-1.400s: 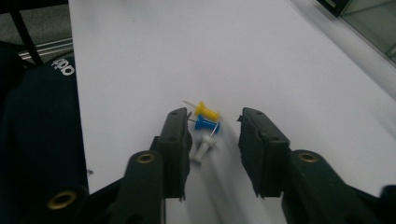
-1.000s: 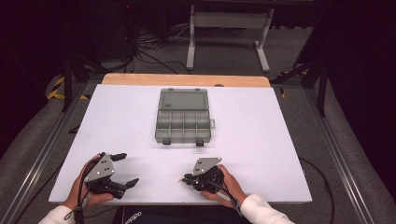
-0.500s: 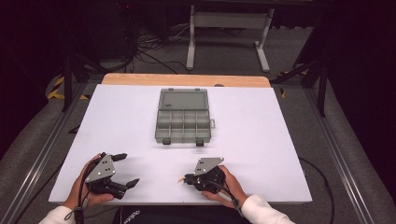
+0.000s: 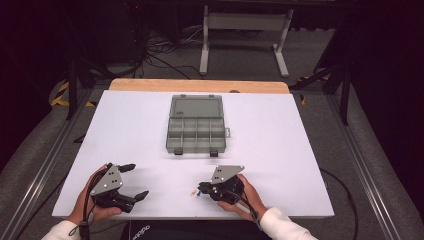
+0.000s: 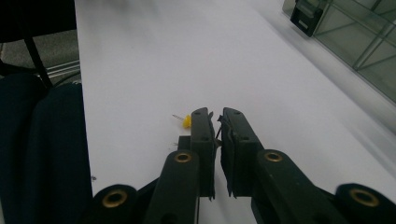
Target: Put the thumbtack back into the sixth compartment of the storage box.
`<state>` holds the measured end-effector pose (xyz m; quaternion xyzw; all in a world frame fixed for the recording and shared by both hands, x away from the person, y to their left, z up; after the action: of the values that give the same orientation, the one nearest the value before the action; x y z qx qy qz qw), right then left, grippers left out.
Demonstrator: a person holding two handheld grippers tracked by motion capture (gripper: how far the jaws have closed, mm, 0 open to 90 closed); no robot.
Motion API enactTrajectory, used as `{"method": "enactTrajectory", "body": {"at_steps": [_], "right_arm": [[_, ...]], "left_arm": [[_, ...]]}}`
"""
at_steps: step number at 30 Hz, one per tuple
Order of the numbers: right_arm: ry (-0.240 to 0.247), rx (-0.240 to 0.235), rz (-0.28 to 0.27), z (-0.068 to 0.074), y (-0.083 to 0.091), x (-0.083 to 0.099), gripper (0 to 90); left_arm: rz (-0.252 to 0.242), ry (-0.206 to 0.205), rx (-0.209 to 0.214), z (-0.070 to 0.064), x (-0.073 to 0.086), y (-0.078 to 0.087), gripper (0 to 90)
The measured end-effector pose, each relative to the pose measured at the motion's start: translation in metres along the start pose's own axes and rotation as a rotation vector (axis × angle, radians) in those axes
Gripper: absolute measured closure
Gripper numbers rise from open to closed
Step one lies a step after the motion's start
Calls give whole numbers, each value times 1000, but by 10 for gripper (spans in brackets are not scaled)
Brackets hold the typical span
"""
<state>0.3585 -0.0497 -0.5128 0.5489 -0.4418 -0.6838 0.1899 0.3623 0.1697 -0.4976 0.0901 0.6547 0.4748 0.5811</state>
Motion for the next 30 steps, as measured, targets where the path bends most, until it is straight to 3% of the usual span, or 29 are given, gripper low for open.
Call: {"method": "enactTrajectory", "body": {"at_steps": [30], "right_arm": [[-18, 86, -92, -38, 19, -36, 841]], "left_arm": [[-45, 16, -7, 3, -5, 8, 66]]}}
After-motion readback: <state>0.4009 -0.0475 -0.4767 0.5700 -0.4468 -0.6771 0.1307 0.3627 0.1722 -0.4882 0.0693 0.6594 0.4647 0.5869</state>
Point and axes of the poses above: each handheld gripper's, and its own axes: y roughly backward along the jaws, x roughly out of its underside, z roughly to its left, the point moved 10 cm from there along -y, roughly forward along the jaws, and after that the axes turned 15 degrees about z, right-handed, at the moved point
